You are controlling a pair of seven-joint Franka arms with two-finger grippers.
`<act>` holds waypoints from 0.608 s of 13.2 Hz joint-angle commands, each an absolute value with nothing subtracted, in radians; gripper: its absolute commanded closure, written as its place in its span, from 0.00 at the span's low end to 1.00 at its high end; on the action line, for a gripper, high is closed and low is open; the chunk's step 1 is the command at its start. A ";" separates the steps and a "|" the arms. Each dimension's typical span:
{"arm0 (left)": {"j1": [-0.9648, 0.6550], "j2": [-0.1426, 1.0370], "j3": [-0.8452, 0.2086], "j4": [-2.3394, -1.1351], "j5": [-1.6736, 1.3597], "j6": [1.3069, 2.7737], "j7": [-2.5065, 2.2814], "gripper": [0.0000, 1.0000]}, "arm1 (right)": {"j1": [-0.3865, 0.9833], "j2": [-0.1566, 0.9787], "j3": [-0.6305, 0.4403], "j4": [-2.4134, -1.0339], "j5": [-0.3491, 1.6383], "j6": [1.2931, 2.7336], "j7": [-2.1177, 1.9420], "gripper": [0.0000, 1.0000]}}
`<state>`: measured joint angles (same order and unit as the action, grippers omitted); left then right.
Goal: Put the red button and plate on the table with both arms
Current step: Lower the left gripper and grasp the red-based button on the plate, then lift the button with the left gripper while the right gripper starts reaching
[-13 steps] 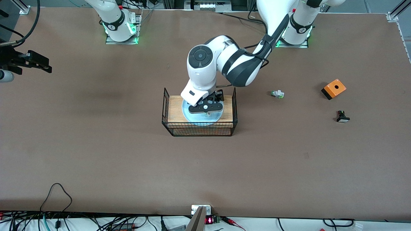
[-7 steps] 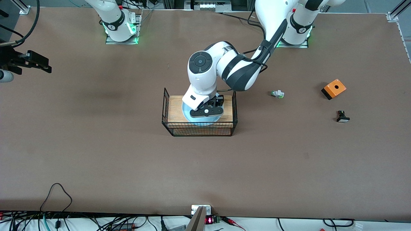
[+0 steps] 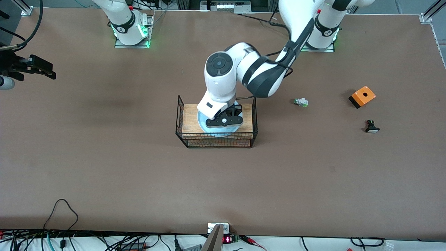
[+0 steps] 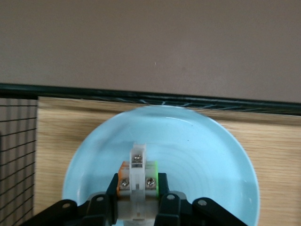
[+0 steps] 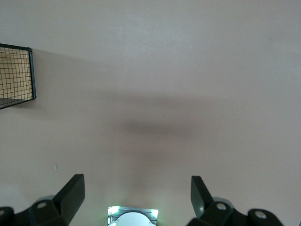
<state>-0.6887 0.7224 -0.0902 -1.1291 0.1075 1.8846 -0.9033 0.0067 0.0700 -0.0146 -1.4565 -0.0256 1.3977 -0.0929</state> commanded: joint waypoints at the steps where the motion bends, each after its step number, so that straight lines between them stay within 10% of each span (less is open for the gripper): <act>1: -0.657 0.603 -0.100 -1.132 0.103 1.739 -0.904 0.83 | 0.003 0.077 -0.014 -1.437 -0.035 1.390 -0.107 0.00; 8: -0.381 0.471 -0.094 -1.149 0.067 1.504 -0.392 0.82 | 0.005 0.084 -0.014 -1.444 -0.014 1.385 -0.086 0.00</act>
